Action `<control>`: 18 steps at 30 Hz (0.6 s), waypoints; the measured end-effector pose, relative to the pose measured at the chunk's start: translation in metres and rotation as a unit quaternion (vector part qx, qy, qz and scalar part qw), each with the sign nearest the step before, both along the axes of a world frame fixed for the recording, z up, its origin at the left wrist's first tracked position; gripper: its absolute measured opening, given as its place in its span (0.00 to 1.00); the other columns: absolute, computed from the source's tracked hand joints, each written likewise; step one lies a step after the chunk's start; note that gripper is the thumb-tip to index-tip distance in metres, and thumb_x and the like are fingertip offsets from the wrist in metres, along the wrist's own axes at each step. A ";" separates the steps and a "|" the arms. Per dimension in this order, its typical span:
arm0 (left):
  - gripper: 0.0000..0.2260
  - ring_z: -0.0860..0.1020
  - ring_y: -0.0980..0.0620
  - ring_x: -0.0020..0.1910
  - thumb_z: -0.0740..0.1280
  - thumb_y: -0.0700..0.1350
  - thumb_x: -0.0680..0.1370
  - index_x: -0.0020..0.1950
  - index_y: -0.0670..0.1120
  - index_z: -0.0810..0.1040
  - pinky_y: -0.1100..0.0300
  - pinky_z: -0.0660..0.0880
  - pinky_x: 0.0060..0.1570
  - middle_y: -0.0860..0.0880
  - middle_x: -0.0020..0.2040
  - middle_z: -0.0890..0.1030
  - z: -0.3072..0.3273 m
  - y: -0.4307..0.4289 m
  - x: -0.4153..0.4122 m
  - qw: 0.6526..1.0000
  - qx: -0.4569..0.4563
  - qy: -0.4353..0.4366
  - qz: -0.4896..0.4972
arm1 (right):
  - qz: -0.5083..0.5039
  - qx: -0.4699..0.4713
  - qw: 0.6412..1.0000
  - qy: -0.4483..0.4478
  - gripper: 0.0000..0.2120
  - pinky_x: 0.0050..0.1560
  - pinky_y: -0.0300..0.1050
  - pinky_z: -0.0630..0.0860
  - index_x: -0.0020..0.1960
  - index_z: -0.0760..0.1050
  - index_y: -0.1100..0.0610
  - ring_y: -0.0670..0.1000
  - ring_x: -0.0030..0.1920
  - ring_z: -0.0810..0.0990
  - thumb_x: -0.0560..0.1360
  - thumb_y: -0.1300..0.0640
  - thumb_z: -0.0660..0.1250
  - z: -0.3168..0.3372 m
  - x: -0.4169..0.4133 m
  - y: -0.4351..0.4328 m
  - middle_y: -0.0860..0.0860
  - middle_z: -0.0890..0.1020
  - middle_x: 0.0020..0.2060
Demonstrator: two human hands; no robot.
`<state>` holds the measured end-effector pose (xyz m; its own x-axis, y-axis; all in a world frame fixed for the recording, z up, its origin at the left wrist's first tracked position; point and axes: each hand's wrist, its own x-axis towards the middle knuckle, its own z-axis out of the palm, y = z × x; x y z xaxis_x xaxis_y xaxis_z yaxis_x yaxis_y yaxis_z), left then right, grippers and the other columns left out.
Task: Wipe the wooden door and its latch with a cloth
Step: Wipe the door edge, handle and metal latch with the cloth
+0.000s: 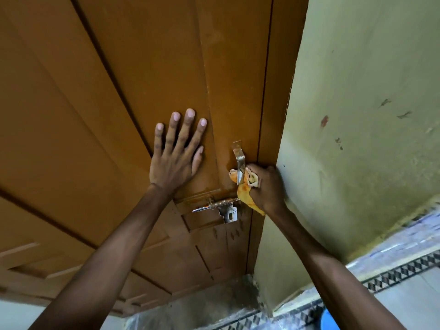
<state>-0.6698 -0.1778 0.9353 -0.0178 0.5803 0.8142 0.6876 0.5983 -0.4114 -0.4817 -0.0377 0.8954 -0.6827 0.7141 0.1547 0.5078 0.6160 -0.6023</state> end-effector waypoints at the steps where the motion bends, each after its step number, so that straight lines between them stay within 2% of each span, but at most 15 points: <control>1: 0.29 0.39 0.44 0.81 0.56 0.56 0.85 0.83 0.49 0.50 0.44 0.40 0.79 0.45 0.82 0.39 0.000 0.000 0.000 1.000 -0.001 0.002 0.001 | -0.023 0.030 0.999 0.000 0.27 0.59 0.50 0.74 0.67 0.75 0.51 0.58 0.58 0.75 0.70 0.61 0.75 -0.003 0.000 -0.002 0.57 0.78 0.57; 5: 0.29 0.40 0.44 0.81 0.56 0.56 0.85 0.83 0.49 0.51 0.44 0.41 0.79 0.45 0.83 0.40 0.000 -0.001 0.000 1.000 -0.001 0.003 -0.003 | -0.065 0.126 0.989 0.032 0.27 0.54 0.55 0.79 0.56 0.82 0.53 0.59 0.50 0.78 0.58 0.58 0.83 -0.008 0.000 -0.010 0.55 0.82 0.48; 7: 0.28 0.40 0.44 0.81 0.55 0.55 0.86 0.83 0.49 0.51 0.44 0.42 0.79 0.45 0.83 0.40 0.000 -0.001 0.000 1.000 0.000 0.001 -0.004 | -0.065 0.183 0.981 0.001 0.22 0.53 0.58 0.78 0.52 0.82 0.53 0.60 0.51 0.78 0.60 0.56 0.82 -0.004 0.001 -0.010 0.53 0.85 0.45; 10: 0.29 0.39 0.44 0.81 0.55 0.55 0.86 0.84 0.49 0.49 0.44 0.41 0.79 0.45 0.83 0.40 0.001 0.000 0.000 1.000 -0.004 0.002 -0.006 | -0.093 0.207 0.974 -0.020 0.17 0.50 0.55 0.77 0.50 0.81 0.54 0.60 0.52 0.76 0.63 0.57 0.80 0.008 0.008 -0.014 0.52 0.86 0.44; 12: 0.29 0.40 0.44 0.81 0.54 0.55 0.86 0.84 0.49 0.49 0.44 0.41 0.79 0.45 0.83 0.40 0.001 0.000 0.000 1.000 -0.005 0.003 -0.006 | -0.119 0.174 0.976 0.047 0.20 0.48 0.52 0.75 0.53 0.81 0.54 0.59 0.51 0.75 0.62 0.62 0.78 0.019 0.020 -0.023 0.52 0.85 0.45; 14: 0.29 0.40 0.43 0.81 0.55 0.55 0.86 0.84 0.49 0.50 0.43 0.42 0.79 0.45 0.83 0.40 -0.001 -0.001 -0.001 1.000 -0.004 0.005 -0.006 | -0.104 0.191 0.956 0.195 0.21 0.45 0.51 0.73 0.55 0.81 0.55 0.57 0.48 0.72 0.62 0.65 0.74 0.029 0.032 -0.031 0.50 0.84 0.47; 15: 0.29 0.40 0.44 0.81 0.55 0.55 0.86 0.84 0.49 0.50 0.43 0.42 0.79 0.45 0.83 0.40 -0.001 -0.001 0.000 1.000 -0.004 0.006 -0.005 | -0.080 0.237 0.938 0.242 0.21 0.45 0.51 0.72 0.57 0.82 0.55 0.56 0.48 0.72 0.64 0.64 0.73 0.032 0.034 -0.034 0.49 0.84 0.50; 16: 0.29 0.40 0.44 0.81 0.55 0.55 0.86 0.84 0.49 0.50 0.43 0.42 0.78 0.45 0.83 0.40 -0.001 0.000 0.000 1.000 -0.004 0.006 -0.004 | -0.048 0.299 0.920 0.250 0.20 0.47 0.51 0.71 0.58 0.82 0.55 0.56 0.49 0.71 0.66 0.63 0.72 0.033 0.032 -0.034 0.49 0.84 0.52; 18: 0.28 0.40 0.44 0.81 0.55 0.55 0.86 0.84 0.49 0.51 0.44 0.42 0.78 0.45 0.83 0.40 0.001 0.000 0.002 1.000 -0.005 0.000 -0.008 | 0.020 0.432 0.889 0.151 0.17 0.51 0.53 0.67 0.58 0.82 0.53 0.58 0.54 0.70 0.70 0.60 0.70 0.027 0.017 -0.029 0.50 0.83 0.57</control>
<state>-0.6679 -0.1782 0.9368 -0.0078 0.5889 0.8082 0.6965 0.5831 -0.4182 -0.4643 -0.0665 0.9223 -0.5385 0.2156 0.8145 0.3706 0.9288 -0.0009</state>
